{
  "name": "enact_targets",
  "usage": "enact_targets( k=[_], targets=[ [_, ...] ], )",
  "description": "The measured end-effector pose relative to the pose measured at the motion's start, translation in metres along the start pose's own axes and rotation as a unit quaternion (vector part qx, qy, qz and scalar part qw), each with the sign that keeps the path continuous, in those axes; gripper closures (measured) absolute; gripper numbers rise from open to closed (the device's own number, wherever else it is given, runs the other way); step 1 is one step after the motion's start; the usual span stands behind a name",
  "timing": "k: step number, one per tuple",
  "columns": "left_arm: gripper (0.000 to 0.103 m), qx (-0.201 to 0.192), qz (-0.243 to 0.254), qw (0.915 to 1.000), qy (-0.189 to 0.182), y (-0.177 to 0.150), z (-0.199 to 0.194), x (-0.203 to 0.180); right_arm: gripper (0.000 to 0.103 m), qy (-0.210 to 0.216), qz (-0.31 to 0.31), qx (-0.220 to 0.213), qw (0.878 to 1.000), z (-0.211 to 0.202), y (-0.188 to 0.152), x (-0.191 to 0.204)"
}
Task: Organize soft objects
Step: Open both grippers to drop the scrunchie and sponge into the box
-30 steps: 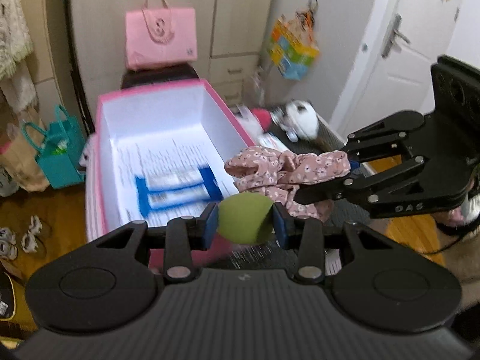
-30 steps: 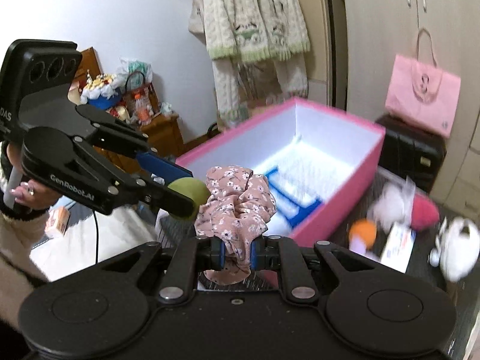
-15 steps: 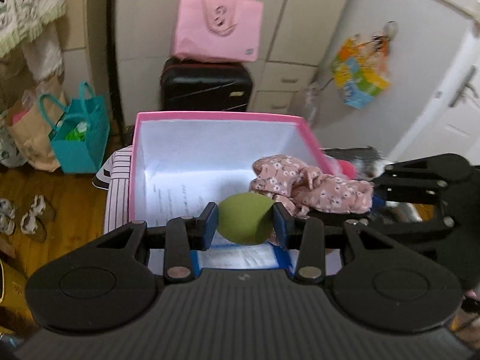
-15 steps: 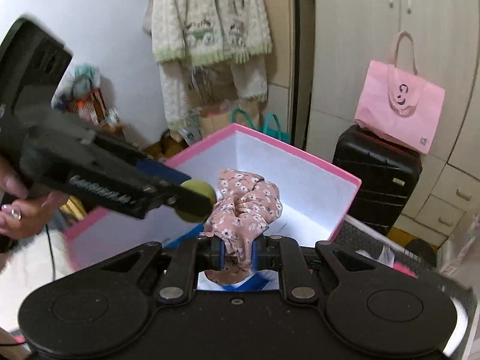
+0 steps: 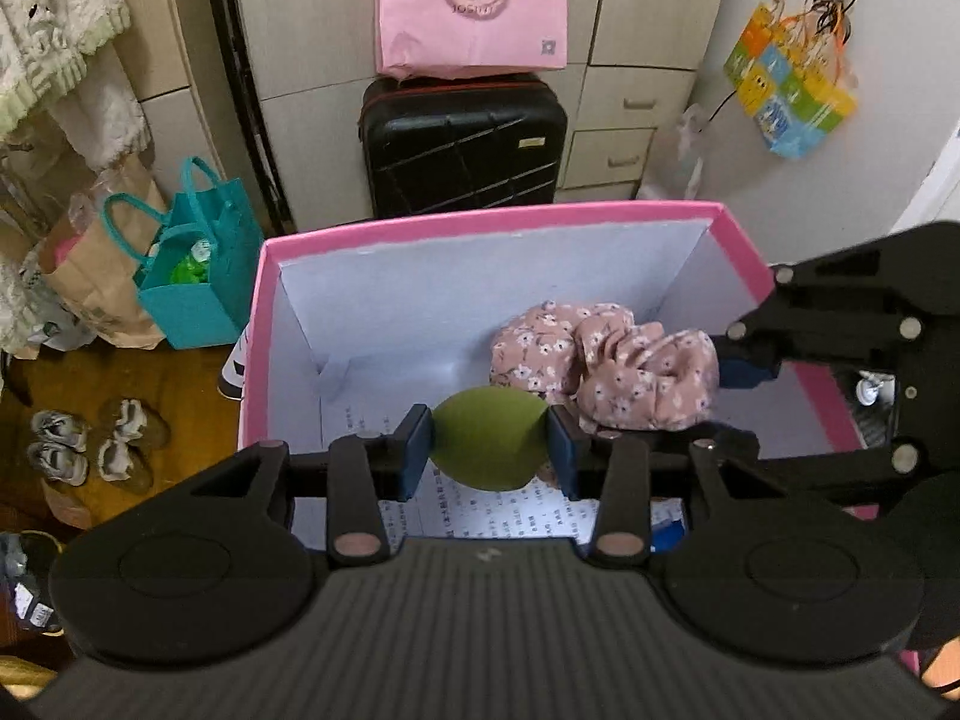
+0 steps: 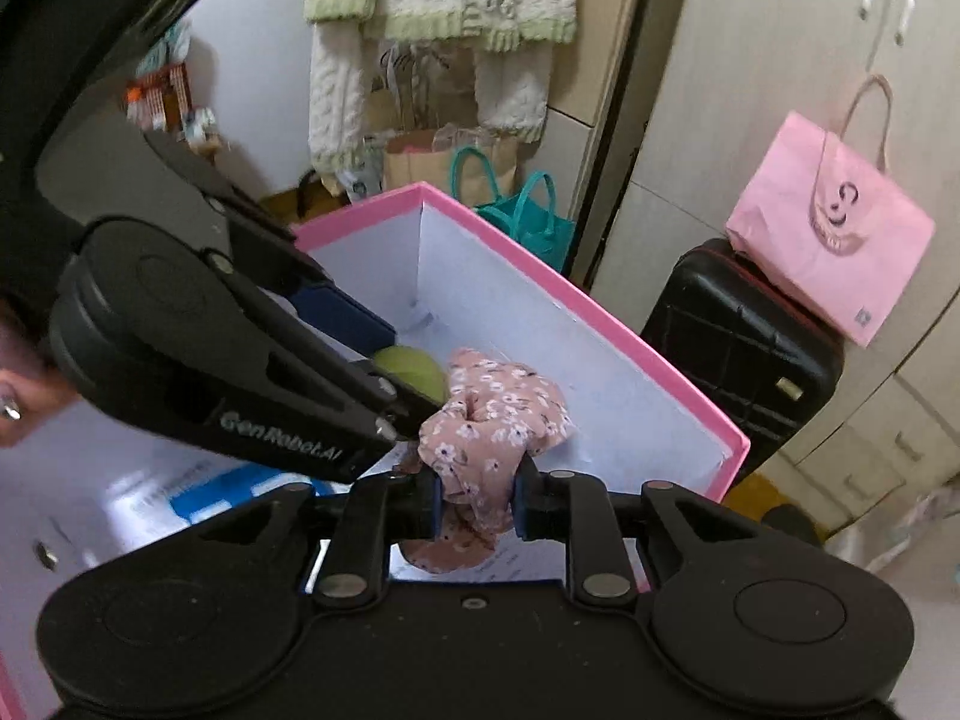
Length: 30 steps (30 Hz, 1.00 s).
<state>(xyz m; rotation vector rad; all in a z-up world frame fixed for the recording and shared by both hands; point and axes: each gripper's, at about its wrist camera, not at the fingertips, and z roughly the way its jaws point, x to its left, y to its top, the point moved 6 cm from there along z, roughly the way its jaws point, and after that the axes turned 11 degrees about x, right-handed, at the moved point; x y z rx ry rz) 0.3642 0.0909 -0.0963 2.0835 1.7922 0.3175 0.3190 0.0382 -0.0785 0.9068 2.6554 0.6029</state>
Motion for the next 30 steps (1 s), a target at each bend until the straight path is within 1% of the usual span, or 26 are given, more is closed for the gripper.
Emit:
enact_targets(
  k=[2,3,4,5,6,7,10,12,15,18,23,30],
  targets=[
    [0.061,-0.001,-0.005,1.0,-0.003,0.001,0.001,0.001,0.075,-0.006,-0.004,0.005,1.0,0.006,0.001,-0.003],
    [0.06,-0.004,-0.008,1.0,-0.004,0.001,0.0,0.001,0.068,-0.01,-0.008,0.008,1.0,0.008,0.001,-0.003],
    [0.059,-0.008,-0.009,0.9999,-0.005,0.001,-0.001,0.002,0.056,-0.015,-0.011,0.007,1.0,0.009,0.002,-0.004],
    [0.055,-0.013,-0.008,0.9999,-0.007,0.001,-0.003,0.001,0.05,-0.023,-0.012,0.003,1.0,0.008,0.003,-0.004],
    [0.054,-0.016,-0.005,0.9998,-0.009,0.0,-0.005,0.001,0.041,-0.03,-0.013,-0.005,0.999,0.005,0.003,-0.005],
    [0.054,-0.018,0.0,0.9998,-0.01,-0.002,-0.009,0.0,0.035,-0.034,-0.014,-0.01,0.999,0.003,0.003,-0.005],
    [0.051,-0.031,0.014,0.9994,0.003,-0.005,-0.022,-0.002,0.034,-0.037,-0.002,-0.031,0.999,-0.012,-0.002,-0.008],
    [0.049,-0.045,0.019,0.9988,0.004,-0.009,-0.036,-0.001,0.034,-0.027,0.006,-0.043,0.999,-0.025,-0.006,-0.008],
    [0.048,-0.057,0.026,0.9981,-0.002,-0.016,-0.057,0.0,0.034,-0.009,0.021,-0.056,0.998,-0.047,-0.016,-0.009],
    [0.046,-0.066,0.033,0.9972,0.001,-0.026,-0.076,-0.001,0.034,0.005,0.04,-0.065,0.997,-0.065,-0.025,-0.008],
    [0.044,-0.065,0.048,0.9968,0.001,-0.046,-0.101,-0.006,0.034,0.03,0.067,-0.084,0.994,-0.099,-0.041,-0.005],
    [0.041,-0.07,0.081,0.9943,0.004,-0.08,-0.139,-0.029,0.034,0.054,0.074,-0.111,0.99,-0.146,-0.065,0.015]
  ],
)
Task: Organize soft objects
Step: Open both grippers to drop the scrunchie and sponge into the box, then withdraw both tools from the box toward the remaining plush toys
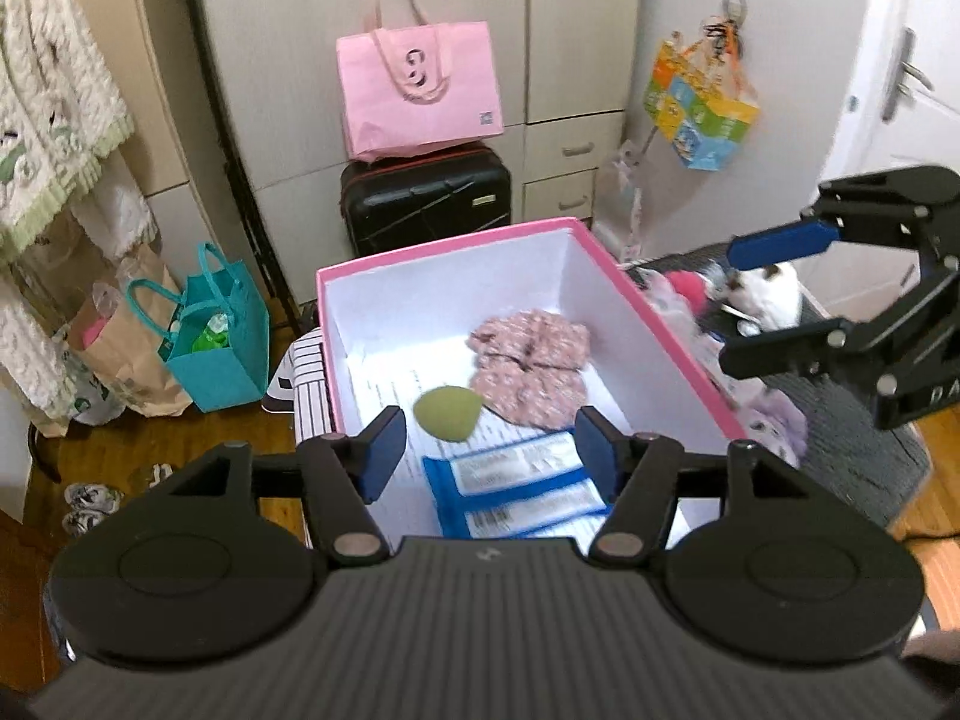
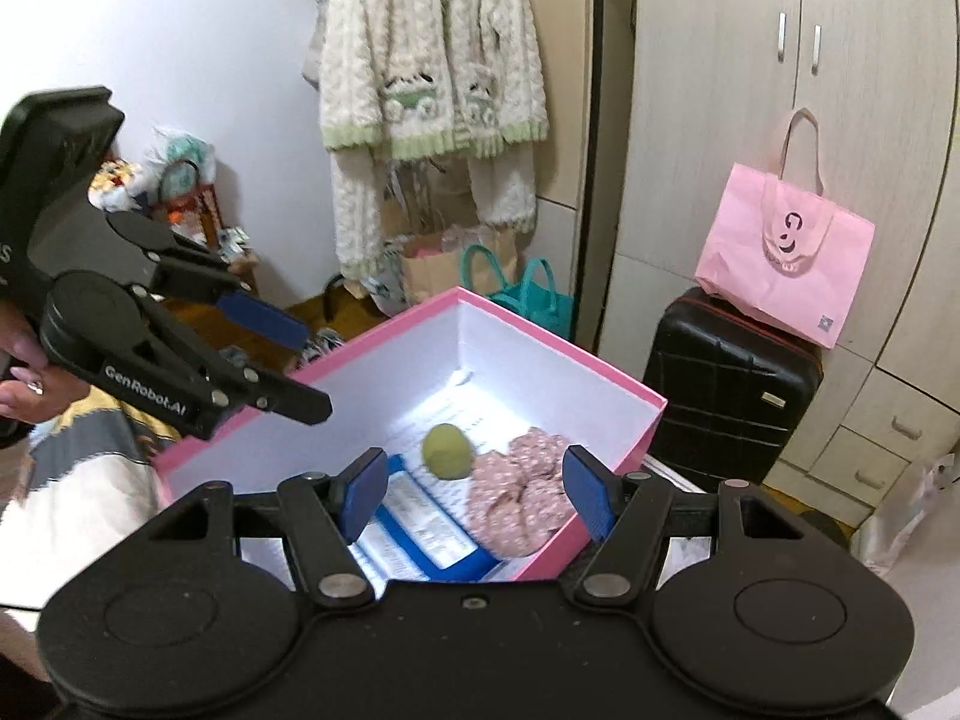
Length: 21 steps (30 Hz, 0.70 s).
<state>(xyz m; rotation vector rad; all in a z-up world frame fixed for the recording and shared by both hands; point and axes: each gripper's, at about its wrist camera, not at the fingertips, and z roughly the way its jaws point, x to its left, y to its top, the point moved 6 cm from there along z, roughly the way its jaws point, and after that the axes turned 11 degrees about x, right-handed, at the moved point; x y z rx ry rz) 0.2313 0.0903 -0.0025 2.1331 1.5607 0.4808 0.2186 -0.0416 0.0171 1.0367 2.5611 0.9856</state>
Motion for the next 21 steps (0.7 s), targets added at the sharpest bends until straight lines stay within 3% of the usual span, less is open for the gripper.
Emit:
enact_targets(
  k=[6,14,21],
  targets=[
    [0.038,-0.006,0.035,0.9993,0.008,-0.019,-0.027,-0.032,0.034,0.015,-0.008,-0.007,1.0,-0.036,-0.02,0.024],
    [0.035,-0.011,0.066,0.9976,0.016,-0.039,-0.051,-0.064,0.033,-0.008,-0.034,-0.004,0.999,-0.07,-0.05,0.05],
    [0.033,-0.004,0.094,0.9956,0.0,-0.054,-0.061,-0.094,0.033,-0.032,-0.032,-0.007,0.999,-0.09,-0.085,0.062]
  ],
)
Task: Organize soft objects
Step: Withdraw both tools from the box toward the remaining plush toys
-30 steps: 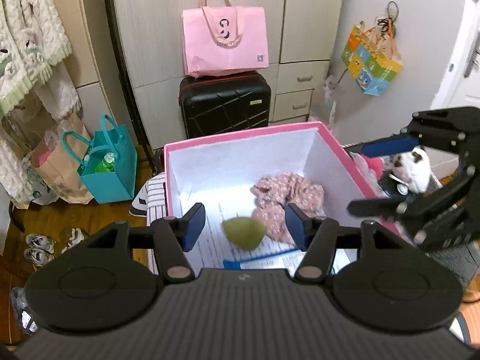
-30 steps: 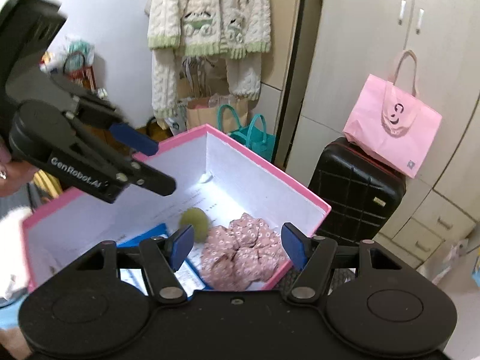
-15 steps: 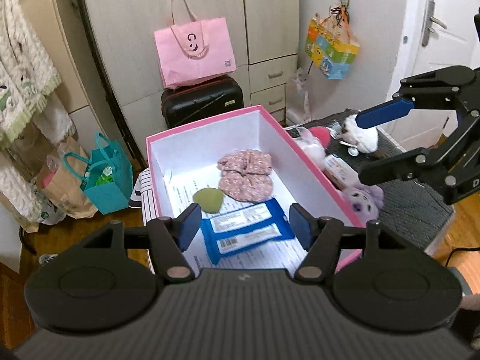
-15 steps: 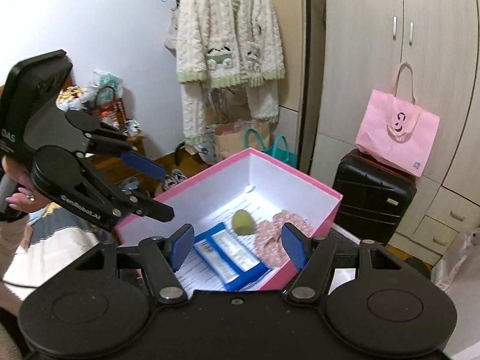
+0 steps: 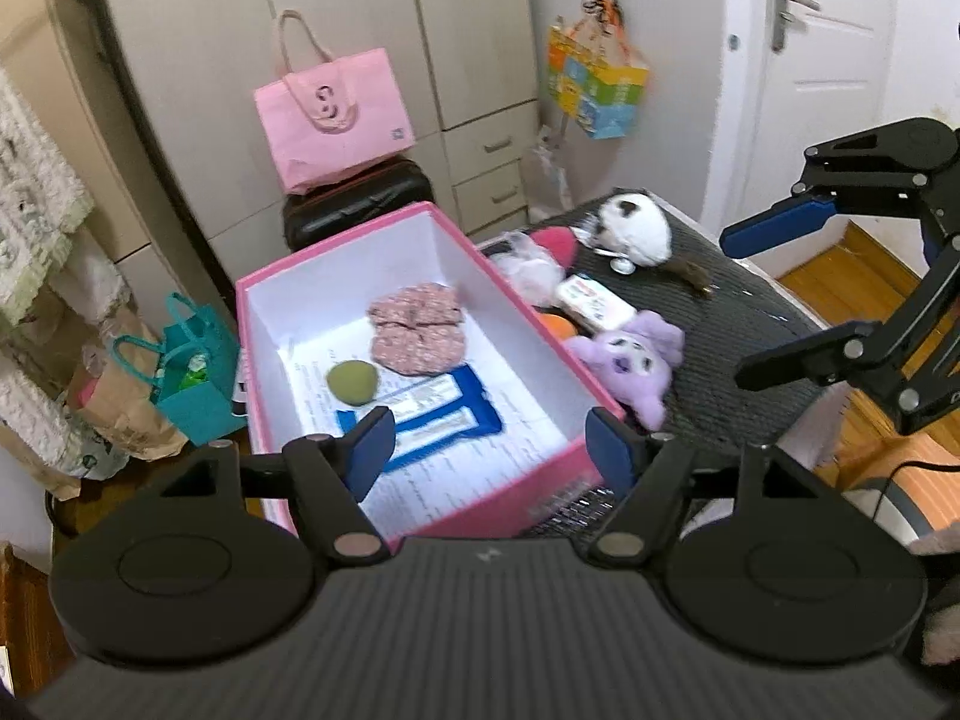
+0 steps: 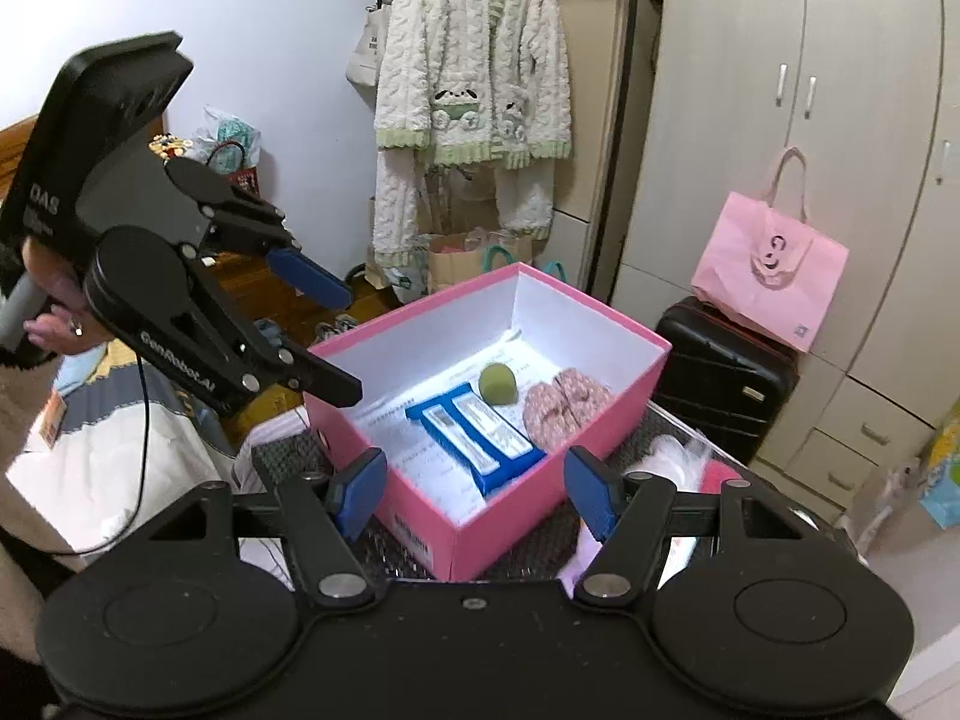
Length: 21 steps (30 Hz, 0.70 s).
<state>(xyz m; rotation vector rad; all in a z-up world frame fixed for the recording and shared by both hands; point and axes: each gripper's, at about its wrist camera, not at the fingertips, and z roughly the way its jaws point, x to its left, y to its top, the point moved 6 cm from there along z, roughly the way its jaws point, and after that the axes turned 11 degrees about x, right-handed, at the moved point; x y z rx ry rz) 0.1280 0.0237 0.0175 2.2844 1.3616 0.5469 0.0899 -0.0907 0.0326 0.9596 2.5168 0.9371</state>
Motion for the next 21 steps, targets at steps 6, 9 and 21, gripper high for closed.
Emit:
enact_targets(
  k=[6,9,21],
  targets=[
    [0.033,0.005,0.025,0.9996,-0.012,-0.007,0.002,-0.03,0.032,-0.01,-0.001,0.0,1.0,-0.015,-0.03,0.01],
    [0.032,0.001,0.038,0.9992,-0.012,-0.008,0.003,-0.043,0.031,-0.011,0.001,0.001,1.0,-0.019,-0.042,0.012],
    [0.032,-0.03,0.024,0.9971,-0.066,-0.007,0.023,-0.073,0.028,-0.02,0.07,0.002,0.997,-0.016,-0.095,-0.009]
  ],
)
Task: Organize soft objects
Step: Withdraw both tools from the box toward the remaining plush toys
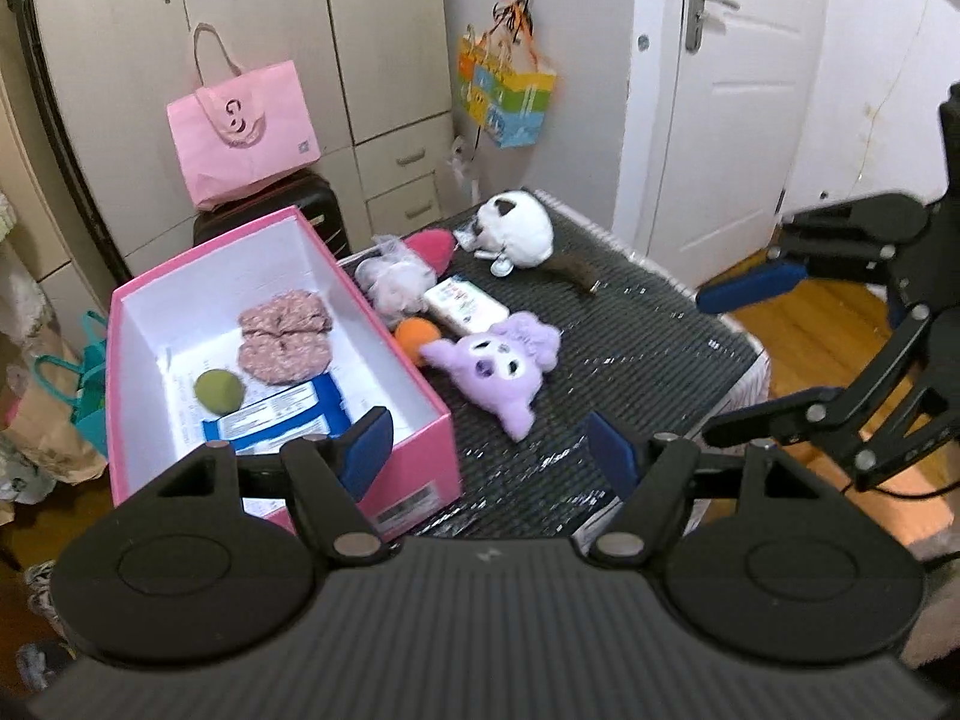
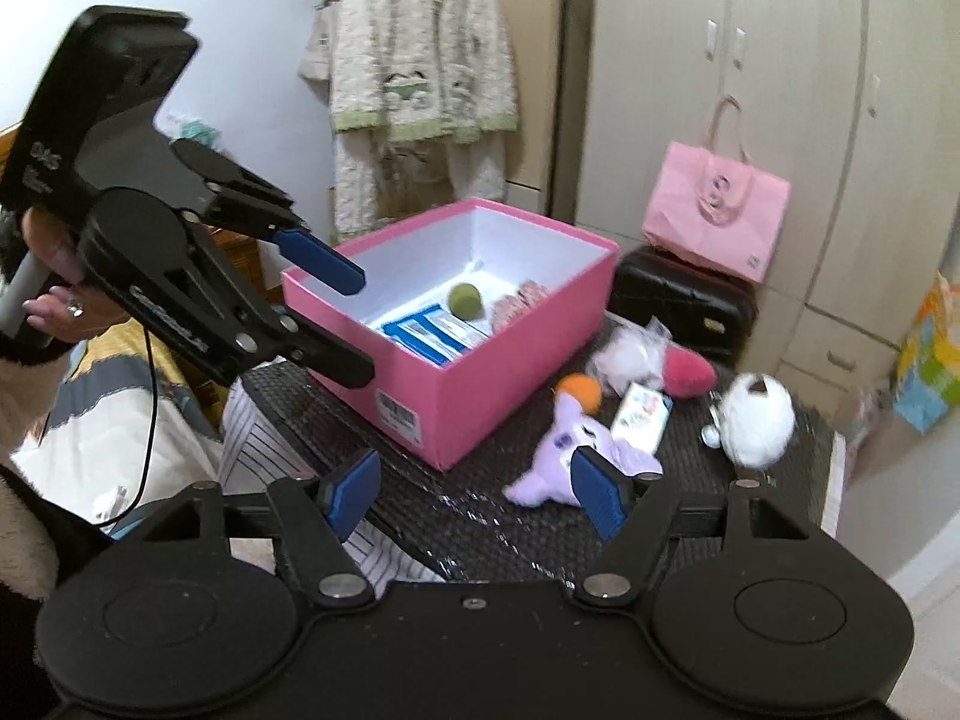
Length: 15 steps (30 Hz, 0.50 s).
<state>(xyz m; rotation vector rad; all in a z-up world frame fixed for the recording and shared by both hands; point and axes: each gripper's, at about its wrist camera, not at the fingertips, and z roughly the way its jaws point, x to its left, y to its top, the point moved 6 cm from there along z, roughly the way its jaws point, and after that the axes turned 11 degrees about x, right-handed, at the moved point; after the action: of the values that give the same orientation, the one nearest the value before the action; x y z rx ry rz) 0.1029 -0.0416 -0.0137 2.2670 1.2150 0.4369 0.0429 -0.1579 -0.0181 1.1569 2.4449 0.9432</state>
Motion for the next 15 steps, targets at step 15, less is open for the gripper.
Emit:
enact_targets(
  k=[15],
  targets=[
    [0.019,-0.029,-0.001,0.9992,-0.027,0.024,0.056,-0.042,0.02,0.005,0.024,-0.022,0.999,0.048,-0.026,-0.039]
  ],
)
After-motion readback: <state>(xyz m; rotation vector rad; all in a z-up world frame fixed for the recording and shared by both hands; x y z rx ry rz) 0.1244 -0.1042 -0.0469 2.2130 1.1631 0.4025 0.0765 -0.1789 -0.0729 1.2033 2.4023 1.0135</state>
